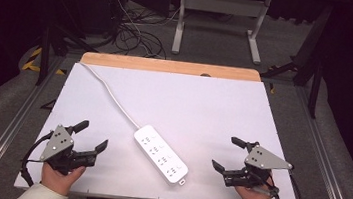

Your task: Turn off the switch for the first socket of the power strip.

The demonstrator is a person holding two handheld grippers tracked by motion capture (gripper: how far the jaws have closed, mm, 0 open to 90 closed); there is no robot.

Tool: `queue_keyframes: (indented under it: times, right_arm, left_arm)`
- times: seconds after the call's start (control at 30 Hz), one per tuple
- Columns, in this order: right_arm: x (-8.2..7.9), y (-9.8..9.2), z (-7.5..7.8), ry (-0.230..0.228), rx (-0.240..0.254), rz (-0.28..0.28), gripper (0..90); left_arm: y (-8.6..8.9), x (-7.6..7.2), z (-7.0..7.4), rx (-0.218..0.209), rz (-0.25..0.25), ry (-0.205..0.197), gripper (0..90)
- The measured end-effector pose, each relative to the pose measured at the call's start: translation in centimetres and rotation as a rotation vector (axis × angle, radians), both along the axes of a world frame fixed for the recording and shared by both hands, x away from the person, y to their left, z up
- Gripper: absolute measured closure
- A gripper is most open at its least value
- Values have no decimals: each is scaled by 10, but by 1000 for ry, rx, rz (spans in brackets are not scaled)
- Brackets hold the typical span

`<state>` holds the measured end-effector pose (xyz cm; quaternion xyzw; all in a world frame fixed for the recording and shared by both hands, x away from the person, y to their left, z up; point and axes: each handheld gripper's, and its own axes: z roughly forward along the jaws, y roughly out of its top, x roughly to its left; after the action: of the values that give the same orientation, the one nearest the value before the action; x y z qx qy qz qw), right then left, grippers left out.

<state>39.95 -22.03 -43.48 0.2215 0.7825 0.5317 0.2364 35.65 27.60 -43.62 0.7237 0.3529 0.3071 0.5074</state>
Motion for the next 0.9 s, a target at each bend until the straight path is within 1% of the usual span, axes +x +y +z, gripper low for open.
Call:
queue_keyframes:
  times: [0.1, 0.2, 0.27, 0.5, 0.67, 0.73, 0.8, 0.83, 0.87, 0.9]
  right_arm:
    - [-1, 0, 0, -1, 3, 4, 83]
    - [-2, 1, 0, -3, 2, 9, 86]
    - [-2, 1, 1, -4, 2, 13, 88]
    - [-2, 2, 1, -4, 1, 15, 90]
    - [-2, 2, 1, -5, 1, 16, 91]
    - [-2, 2, 1, -4, 1, 18, 91]
    - [-2, 2, 1, -3, 3, 17, 91]
    - [-2, 3, 1, -3, 2, 17, 91]
    - [-3, 3, 1, -4, 1, 17, 91]
    - [-2, 3, 1, -6, 0, 17, 92]
  left_arm:
    - [1, 0, 0, -17, -1, 14, 170]
    - [0, -1, 1, -19, -1, 12, 170]
    - [0, -1, 3, -7, -5, 9, 172]
    - [1, -2, 3, -3, 0, 10, 177]
    - [1, -2, 4, 24, 8, 11, 199]
    - [1, -2, 5, 27, 9, 11, 213]
    - [1, -1, 6, 24, 10, 17, 220]
    - [1, 1, 8, 12, -4, 26, 235]
    - [1, 1, 8, 12, -4, 26, 240]
    - [0, 3, 9, 2, -11, 38, 248]
